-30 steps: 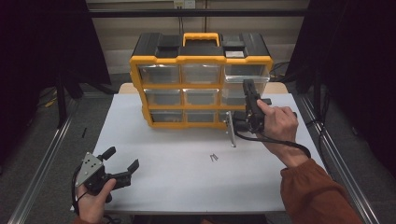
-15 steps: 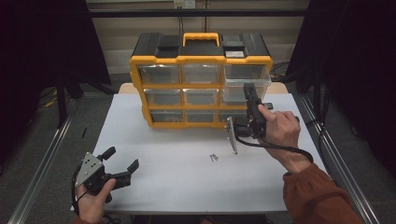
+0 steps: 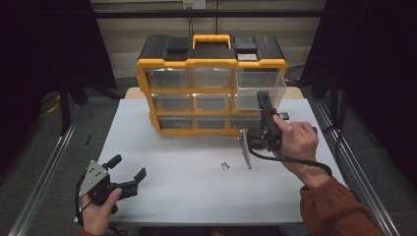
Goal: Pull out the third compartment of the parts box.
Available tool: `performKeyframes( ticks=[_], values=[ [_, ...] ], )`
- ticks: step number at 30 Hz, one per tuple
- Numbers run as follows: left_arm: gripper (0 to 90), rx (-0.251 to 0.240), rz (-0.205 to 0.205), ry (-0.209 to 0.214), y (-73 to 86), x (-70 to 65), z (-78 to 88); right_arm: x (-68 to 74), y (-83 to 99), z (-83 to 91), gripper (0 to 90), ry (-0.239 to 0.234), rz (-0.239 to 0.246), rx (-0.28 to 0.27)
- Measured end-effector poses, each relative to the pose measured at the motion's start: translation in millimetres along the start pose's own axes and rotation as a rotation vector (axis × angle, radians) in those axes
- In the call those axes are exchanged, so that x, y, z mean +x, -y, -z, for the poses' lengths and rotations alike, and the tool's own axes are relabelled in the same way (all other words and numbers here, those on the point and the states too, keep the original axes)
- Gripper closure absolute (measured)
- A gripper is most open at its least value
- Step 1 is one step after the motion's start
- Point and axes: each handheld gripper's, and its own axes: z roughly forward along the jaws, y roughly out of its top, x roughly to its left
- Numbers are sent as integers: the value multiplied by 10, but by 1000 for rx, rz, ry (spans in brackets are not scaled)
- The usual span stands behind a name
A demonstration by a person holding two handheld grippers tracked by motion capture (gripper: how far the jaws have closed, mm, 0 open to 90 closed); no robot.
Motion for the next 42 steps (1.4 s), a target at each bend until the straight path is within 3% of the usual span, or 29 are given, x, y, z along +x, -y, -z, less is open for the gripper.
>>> performKeyframes(
  ticks=[27,35,42],
  values=[
    [34,3,4,-1,3,5,0,-8,-22,110,840,12,-6,-10],
    [33,5,4,0,4,7,0,-32,2,78,818,-14,-52,-7],
    [34,3,8,-1,5,7,-2,-36,18,55,720,-30,-83,-11]
  ],
)
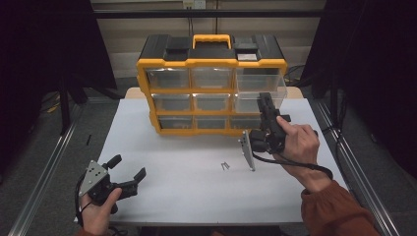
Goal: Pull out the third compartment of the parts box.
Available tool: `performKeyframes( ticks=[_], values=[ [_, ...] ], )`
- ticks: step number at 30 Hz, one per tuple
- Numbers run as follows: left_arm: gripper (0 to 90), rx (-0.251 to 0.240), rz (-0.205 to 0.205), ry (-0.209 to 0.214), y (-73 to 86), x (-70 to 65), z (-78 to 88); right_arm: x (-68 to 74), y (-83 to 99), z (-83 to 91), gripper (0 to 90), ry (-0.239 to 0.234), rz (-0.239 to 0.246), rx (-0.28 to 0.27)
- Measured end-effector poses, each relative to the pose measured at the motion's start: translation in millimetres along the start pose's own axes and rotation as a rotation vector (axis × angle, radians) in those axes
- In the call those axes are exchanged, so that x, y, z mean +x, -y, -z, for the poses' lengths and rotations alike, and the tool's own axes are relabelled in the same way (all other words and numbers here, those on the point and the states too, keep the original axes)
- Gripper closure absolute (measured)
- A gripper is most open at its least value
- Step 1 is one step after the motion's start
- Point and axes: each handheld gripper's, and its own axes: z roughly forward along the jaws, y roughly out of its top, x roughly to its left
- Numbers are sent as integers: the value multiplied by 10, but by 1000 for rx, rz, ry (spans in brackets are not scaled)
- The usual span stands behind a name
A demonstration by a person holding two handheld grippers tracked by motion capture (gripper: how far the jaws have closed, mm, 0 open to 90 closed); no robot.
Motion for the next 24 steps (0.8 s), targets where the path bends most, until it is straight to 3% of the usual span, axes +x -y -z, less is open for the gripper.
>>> performKeyframes(
  ticks=[11,19,24],
  values=[
    [33,2,-1,-1,1,3,1,-33,6,12,462,-20,-69,-31],
    [34,2,1,1,2,7,1,-33,22,3,222,-44,-129,-47],
    [33,0,5,2,3,6,0,-24,35,19,150,-54,-163,-51]
  ],
)
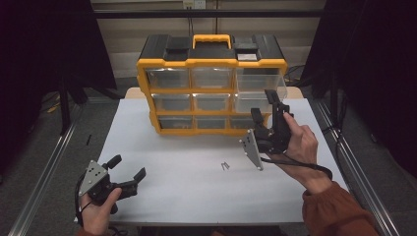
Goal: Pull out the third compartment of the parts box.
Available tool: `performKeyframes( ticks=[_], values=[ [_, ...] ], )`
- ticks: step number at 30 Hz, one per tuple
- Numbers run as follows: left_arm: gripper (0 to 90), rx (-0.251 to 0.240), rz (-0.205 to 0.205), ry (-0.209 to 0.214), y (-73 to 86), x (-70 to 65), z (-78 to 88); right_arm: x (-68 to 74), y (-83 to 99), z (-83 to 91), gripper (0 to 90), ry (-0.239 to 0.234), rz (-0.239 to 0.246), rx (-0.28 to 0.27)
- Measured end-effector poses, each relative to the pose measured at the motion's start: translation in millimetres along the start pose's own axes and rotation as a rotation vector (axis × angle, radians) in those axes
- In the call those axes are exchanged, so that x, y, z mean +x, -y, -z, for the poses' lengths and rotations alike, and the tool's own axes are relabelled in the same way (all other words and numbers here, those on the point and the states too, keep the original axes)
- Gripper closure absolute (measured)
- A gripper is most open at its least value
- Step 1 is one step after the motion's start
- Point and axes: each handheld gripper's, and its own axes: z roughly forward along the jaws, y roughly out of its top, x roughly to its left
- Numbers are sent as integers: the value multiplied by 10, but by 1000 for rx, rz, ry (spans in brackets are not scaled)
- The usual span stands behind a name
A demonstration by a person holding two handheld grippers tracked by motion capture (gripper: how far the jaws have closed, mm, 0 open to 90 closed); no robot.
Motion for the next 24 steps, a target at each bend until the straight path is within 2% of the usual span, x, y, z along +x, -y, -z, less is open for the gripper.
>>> performKeyframes(
  ticks=[1,11,14,17,24],
  values=[
    [34,0,1,1,1,1,-1,8,13,8,120,-16,-21,3],
    [33,0,1,1,2,-1,-4,113,72,82,41,-48,-25,5],
    [34,0,1,1,2,-1,-3,164,85,129,12,-60,-46,1],
    [34,1,1,0,2,-1,-3,210,108,172,9,-62,-56,2],
    [34,2,0,1,2,-2,-3,375,180,263,0,-119,-58,3]
  ],
)
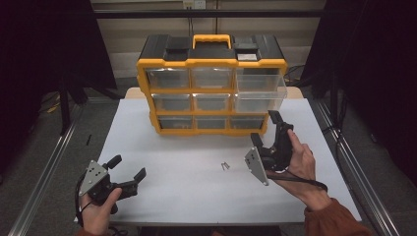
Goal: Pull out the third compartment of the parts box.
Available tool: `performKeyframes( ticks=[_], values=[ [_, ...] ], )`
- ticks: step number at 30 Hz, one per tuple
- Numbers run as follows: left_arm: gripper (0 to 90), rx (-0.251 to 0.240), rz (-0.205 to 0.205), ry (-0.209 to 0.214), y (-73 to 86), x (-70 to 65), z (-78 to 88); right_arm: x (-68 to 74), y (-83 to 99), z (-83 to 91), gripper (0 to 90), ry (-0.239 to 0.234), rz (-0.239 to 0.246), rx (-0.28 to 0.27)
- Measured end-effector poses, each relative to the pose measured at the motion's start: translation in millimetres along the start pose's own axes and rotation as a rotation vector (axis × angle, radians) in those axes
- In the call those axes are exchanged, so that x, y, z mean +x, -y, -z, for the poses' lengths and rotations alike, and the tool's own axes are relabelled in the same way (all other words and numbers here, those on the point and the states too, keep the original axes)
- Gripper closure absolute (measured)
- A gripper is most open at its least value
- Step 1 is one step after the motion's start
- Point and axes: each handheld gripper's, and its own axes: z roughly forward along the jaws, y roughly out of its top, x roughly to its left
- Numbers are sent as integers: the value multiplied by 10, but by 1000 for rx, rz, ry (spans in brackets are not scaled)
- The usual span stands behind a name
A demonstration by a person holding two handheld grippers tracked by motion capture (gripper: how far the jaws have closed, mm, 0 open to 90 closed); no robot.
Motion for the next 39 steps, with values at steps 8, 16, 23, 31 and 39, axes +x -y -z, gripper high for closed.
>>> performKeyframes(
  ticks=[8,16,23,31,39],
  values=[
    [33,5,-9,3,-1,0,0,203,198,110,0,-54,-102,20],
    [34,7,-12,4,-4,0,3,342,447,154,5,-161,-291,65],
    [33,6,-20,2,-4,-5,7,369,594,178,15,-278,-491,81],
    [30,14,-31,2,0,4,10,368,823,194,21,-449,-800,113],
    [30,-1,-11,1,1,-6,25,386,1015,181,20,-597,-1039,147]
  ],
)
